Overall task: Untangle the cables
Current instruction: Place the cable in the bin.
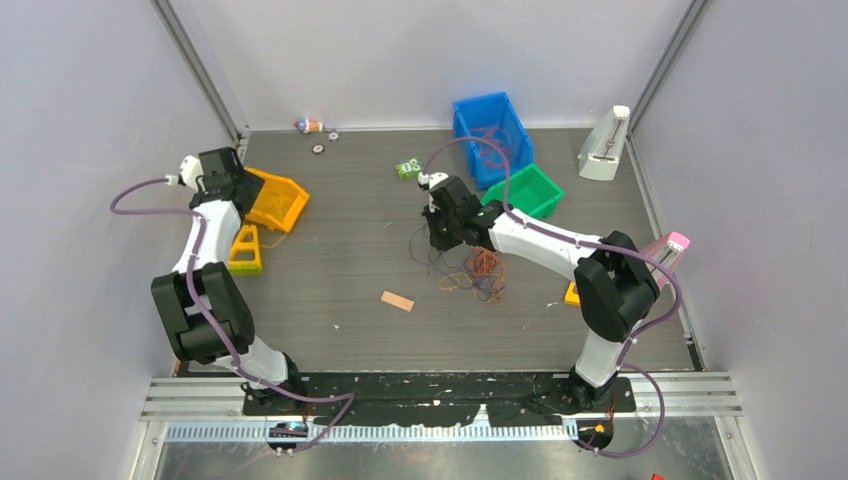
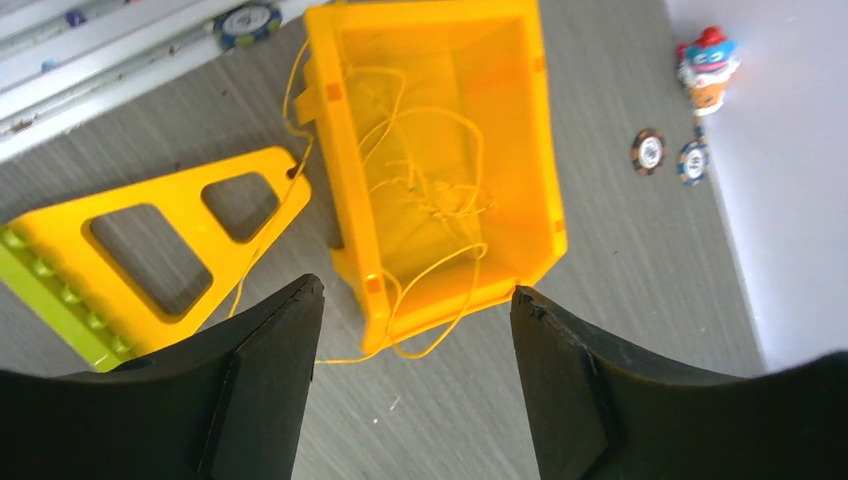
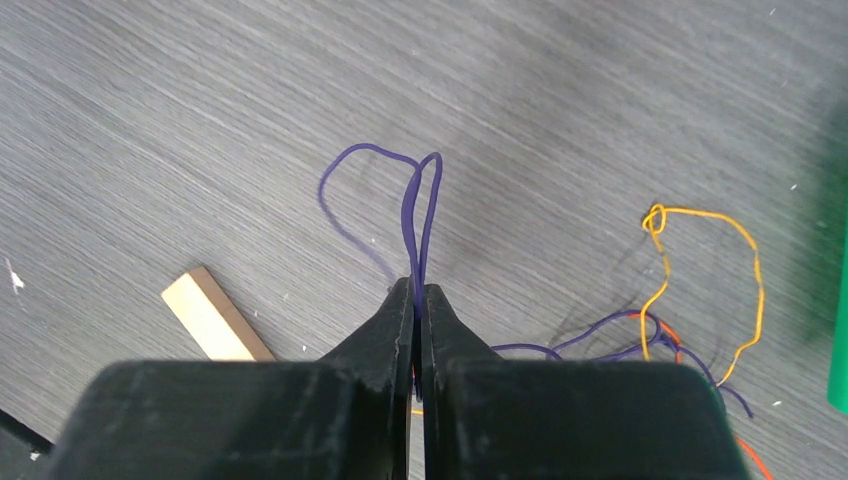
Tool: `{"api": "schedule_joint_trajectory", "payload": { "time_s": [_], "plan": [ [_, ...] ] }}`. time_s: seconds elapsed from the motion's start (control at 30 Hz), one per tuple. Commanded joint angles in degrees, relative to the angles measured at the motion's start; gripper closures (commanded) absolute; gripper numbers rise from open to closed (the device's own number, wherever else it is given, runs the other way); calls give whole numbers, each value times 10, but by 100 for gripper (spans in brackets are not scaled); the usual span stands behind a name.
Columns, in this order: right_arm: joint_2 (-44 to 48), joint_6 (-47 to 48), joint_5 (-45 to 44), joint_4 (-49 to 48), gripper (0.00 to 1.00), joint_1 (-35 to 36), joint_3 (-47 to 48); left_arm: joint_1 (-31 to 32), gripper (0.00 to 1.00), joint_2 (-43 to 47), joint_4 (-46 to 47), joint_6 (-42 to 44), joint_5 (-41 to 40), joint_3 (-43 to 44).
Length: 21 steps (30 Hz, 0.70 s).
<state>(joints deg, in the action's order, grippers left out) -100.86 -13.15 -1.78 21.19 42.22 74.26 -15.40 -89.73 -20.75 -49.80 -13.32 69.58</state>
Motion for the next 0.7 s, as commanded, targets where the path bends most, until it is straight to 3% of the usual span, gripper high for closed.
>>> {"api": "schedule_joint_trajectory", "payload": {
  "time_s": [0.0,0.13,0.47,0.67],
  "plan": [
    [33,0,20,-48,95,1,-24,-12,32,23,-5,-21,-11,-21],
    [39,-6,39,-59,95,1,-37,-26,37,20,0,-26,1,-44],
    [57,-14,60,-73,95,1,-57,-27,40,36,8,-21,-89,-96],
    [64,-14,58,-75,95,0,-61,-33,50,-3,19,-23,-97,-93]
  ]
}}
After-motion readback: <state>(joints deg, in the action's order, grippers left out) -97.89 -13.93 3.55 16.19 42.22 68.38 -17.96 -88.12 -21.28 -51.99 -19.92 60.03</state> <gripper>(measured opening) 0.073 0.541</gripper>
